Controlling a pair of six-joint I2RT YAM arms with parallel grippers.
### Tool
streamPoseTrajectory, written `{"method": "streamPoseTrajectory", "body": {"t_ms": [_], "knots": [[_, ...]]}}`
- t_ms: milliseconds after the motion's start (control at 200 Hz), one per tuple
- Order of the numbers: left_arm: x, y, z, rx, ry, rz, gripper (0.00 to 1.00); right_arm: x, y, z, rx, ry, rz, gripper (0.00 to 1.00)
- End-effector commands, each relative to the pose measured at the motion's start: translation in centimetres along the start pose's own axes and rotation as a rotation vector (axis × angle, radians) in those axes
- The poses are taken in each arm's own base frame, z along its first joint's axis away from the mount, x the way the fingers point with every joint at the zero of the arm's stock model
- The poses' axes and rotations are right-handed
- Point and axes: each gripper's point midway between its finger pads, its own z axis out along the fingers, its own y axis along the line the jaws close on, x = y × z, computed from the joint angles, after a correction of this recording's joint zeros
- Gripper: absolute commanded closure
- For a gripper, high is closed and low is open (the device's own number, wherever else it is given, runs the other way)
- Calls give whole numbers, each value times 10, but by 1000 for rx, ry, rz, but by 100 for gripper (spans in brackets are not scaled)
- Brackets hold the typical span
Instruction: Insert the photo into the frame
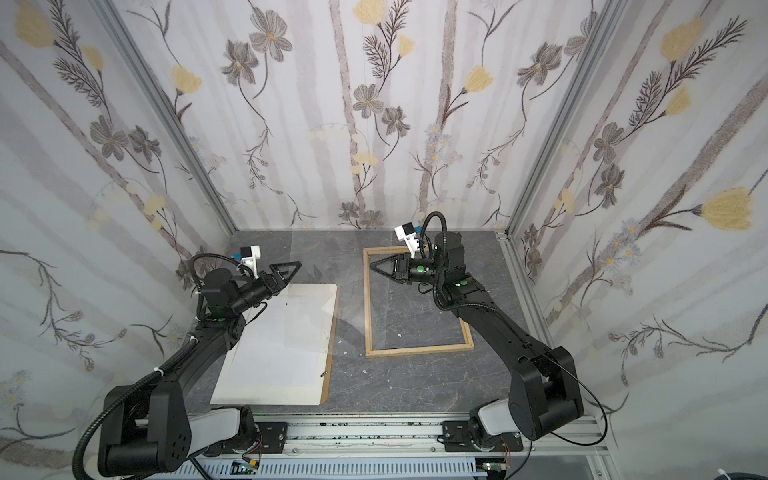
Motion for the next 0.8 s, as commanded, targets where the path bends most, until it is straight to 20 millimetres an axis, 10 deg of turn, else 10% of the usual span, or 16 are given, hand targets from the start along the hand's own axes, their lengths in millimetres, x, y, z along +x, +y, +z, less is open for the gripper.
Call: {"method": "streamPoseTrajectory", "body": {"t_ms": [0,555,794], "knots": [[-1,-12,5,71,-4,14,0,-3,12,0,-60,4,-50,100],[7,-33,-5,102,17,7,90,-3,-49,-5,16,2,17,100],[8,-38,-9,106,10,-3,100,-3,-65,-2,37,4,50,100]]}}
